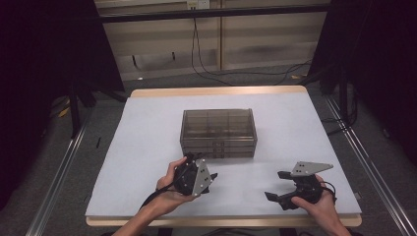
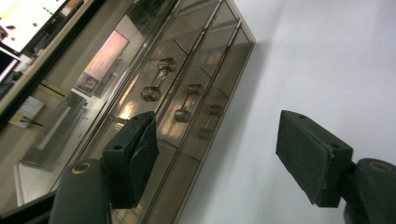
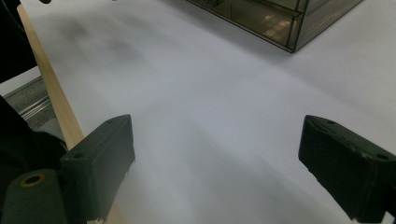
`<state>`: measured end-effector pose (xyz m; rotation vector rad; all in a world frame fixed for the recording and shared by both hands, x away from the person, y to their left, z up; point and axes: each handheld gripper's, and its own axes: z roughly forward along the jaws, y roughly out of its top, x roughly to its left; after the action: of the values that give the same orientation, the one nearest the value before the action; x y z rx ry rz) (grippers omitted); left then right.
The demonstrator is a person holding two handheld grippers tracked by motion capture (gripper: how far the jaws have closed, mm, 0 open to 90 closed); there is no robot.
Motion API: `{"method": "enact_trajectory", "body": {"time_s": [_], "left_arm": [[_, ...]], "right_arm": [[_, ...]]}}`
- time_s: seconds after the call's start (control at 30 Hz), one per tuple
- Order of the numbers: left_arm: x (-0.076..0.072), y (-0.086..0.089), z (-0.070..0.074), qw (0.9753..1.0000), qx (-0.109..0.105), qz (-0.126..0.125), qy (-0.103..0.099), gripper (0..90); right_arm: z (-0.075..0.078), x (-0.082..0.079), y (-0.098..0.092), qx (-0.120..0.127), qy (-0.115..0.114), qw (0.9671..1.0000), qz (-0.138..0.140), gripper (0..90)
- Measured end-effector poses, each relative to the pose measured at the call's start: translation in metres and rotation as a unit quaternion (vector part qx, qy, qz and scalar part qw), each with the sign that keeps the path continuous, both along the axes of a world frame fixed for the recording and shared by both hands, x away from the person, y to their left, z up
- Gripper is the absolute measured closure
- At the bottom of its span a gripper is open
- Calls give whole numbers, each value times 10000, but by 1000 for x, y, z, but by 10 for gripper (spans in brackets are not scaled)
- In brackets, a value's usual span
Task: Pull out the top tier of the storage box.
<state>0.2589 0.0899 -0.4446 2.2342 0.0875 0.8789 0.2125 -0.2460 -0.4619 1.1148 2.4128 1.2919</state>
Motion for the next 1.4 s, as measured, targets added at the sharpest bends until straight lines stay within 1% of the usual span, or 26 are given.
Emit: {"method": "enact_trajectory", "body": {"time_s": [0.1, 0.17, 0.27, 0.33, 0.4, 0.47, 0.5, 0.53, 0.6, 0.63, 0.7, 0.8, 0.83, 0.87, 0.9, 0.93, 1.0, 1.03, 1.07, 1.1, 1.17, 1.23, 1.27, 1.3, 1.33, 1.4], "left_arm": [[0, -2, -2, 9996, 107, 9, -264, 309], [1, -4, -2, 9992, 153, 30, -361, 331], [1, -5, -1, 9990, 164, 84, -404, 342], [2, -7, 1, 9979, 259, 26, -589, 342], [1, -8, 0, 9976, 337, 40, -611, 342], [2, -11, -1, 9962, 389, 13, -774, 345], [2, -11, -1, 9962, 389, 13, -774, 348], [2, -12, -1, 9950, 474, 23, -881, 359], [2, -11, -1, 9950, 477, 80, -875, 387], [2, -12, -1, 9945, 438, 91, -948, 390], [3, -10, -2, 9938, 557, 148, -953, 395], [4, -11, -3, 9931, 598, 171, -992, 399], [3, -12, -4, 9905, 702, 178, -1171, 406], [4, -14, -4, 9887, 751, 139, -1287, 411], [3, -15, -4, 9871, 825, 129, -1363, 414], [2, -16, -5, 9869, 864, 184, -1348, 419], [1, -19, -5, 9835, 913, 192, -1548, 429], [1, -19, -5, 9835, 913, 192, -1548, 438], [2, -21, -6, 9818, 980, 208, -1614, 441], [1, -21, -7, 9797, 1138, 256, -1630, 441], [2, -24, -8, 9773, 1201, 291, -1722, 448], [3, -25, -10, 9772, 1193, 339, -1723, 451], [2, -27, -10, 9746, 1274, 382, -1800, 451], [3, -27, -10, 9730, 1318, 390, -1852, 452], [3, -28, -11, 9724, 1308, 371, -1895, 453], [2, -30, -12, 9691, 1367, 435, -2006, 457]], "right_arm": [[0, 0, 0, -3, 1, 10000, 5, 106], [0, 0, 0, -3, 0, 10000, 8, 106], [0, 0, 0, -5, -5, 10000, 8, 106], [0, 0, 0, -4, -5, 10000, 7, 106], [0, 0, 0, -4, 0, 10000, 10, 106], [0, 0, 0, -5, 5, 10000, 18, 106], [0, 0, 0, -5, 5, 10000, 18, 106], [0, 0, 0, -5, 6, 10000, 19, 106], [0, 0, 0, -4, -3, 10000, 10, 106], [0, 0, 0, -5, -4, 10000, 10, 106], [0, 0, 0, -8, 7, 10000, 22, 106], [0, 0, 1, -7, 9, 10000, 32, 106], [0, 0, 1, -7, 10, 10000, 31, 106], [0, 0, 1, -7, 10, 10000, 29, 106], [0, 0, 1, -6, 7, 10000, 27, 106], [0, 0, 1, -6, 8, 10000, 26, 106], [0, 0, 1, -3, 9, 10000, 30, 106], [0, 0, 1, -4, 9, 10000, 32, 106], [0, 0, 1, -8, 6, 10000, 32, 106], [0, 0, 1, -4, 8, 10000, 34, 106], [0, 0, 1, -2, 8, 10000, 32, 106], [0, 0, 1, -2, 10, 10000, 38, 106], [0, 1, 1, -6, 3, 10000, 43, 106], [-1, 1, 1, -7, -3, 10000, 44, 106], [-1, 1, 1, -11, -6, 10000, 44, 106], [-1, 1, 1, -11, -2, 10000, 41, 106]]}}
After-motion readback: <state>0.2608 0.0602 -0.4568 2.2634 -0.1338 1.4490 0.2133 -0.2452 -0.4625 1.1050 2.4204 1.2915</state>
